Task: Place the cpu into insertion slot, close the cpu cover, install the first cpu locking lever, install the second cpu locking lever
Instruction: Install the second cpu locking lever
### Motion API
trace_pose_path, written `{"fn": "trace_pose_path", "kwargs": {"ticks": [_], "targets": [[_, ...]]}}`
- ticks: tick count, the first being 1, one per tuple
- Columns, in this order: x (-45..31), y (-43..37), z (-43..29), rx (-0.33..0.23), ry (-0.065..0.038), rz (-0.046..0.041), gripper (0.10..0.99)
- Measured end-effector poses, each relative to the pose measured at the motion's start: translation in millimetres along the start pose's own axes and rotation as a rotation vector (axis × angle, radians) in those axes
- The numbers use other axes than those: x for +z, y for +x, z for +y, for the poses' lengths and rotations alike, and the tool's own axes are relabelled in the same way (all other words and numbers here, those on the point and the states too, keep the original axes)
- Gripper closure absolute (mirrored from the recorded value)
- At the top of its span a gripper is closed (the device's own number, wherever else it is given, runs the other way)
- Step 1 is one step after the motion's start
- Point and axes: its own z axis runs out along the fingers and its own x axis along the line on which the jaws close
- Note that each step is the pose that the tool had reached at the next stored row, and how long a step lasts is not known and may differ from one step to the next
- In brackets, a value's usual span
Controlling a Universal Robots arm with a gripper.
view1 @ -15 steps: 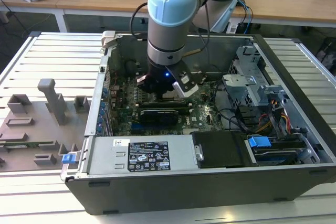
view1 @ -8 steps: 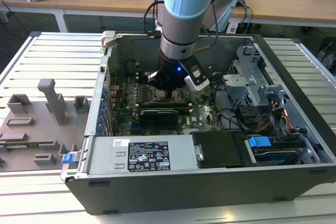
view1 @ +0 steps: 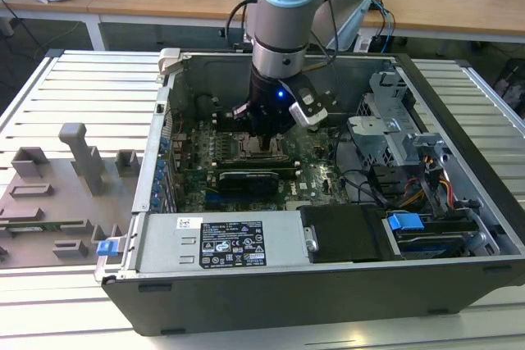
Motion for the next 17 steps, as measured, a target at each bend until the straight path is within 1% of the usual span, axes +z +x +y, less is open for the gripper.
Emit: {"fn": "trace_pose_path", "kwargs": {"ticks": [1,2,3,4,5,6,7,9,13,17], "targets": [[-2.3,0.0,0.7,0.000,0.009,0.0012,0.980],[-9.3,0.1,1.8,0.001,0.026,0.0038,0.980],[-18.4,0.1,2.6,0.001,0.036,0.0052,0.980],[-25.5,0.2,3.1,0.001,0.040,0.0057,0.980],[-29.5,0.3,3.4,0.001,0.041,0.0059,0.980],[-35.3,0.4,3.7,0.001,0.042,0.0061,0.980],[-43.2,0.5,4.2,0.001,0.043,0.0063,0.980],[-52.7,0.7,5.0,0.001,0.044,0.0064,0.980],[-62.7,0.9,5.4,0.001,0.045,0.0065,0.980],[-63.0,0.9,5.4,0.001,0.045,0.0065,0.980]]}}
